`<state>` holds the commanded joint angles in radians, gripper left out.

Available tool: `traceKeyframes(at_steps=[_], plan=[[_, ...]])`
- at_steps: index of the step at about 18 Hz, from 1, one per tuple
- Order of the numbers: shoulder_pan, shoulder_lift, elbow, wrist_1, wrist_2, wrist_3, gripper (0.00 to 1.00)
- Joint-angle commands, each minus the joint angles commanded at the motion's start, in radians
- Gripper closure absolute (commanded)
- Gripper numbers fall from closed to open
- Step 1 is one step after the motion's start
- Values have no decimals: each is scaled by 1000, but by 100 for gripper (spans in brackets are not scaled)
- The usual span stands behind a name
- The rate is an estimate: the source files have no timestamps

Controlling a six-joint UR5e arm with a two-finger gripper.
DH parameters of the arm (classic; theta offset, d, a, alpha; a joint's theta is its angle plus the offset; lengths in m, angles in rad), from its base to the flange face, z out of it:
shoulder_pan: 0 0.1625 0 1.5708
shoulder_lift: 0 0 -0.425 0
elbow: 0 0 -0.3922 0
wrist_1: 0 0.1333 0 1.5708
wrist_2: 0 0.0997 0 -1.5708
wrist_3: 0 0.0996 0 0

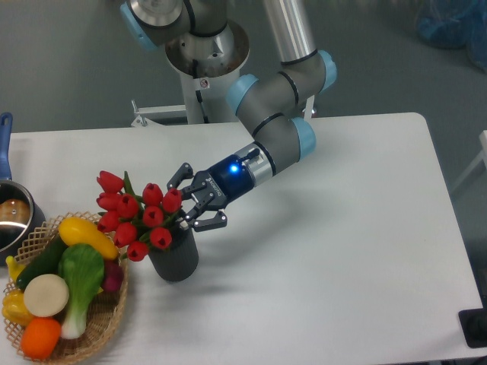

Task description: Insert the flowers into the vase

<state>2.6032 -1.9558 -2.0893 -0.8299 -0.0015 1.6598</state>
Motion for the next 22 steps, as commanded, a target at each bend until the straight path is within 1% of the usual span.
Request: traceKeyframes(at_steps=[2, 3, 5, 6, 7, 11, 13, 16, 20, 22], plan=[[2, 0, 0, 0, 0, -2, 41], [3, 0, 2, 0, 0, 0, 34], [14, 6, 0, 0, -2, 0, 15], [15, 11, 0, 0, 0, -3, 4], [17, 21, -3, -2, 0, -5, 0], [26, 61, -18, -2, 6, -2, 0], [47, 112, -20, -3, 52, -3, 0], [93, 187, -11, -3, 234, -2, 0], [159, 241, 47, -3, 509, -6, 0], [202, 265, 90, -5, 636, -15, 0]])
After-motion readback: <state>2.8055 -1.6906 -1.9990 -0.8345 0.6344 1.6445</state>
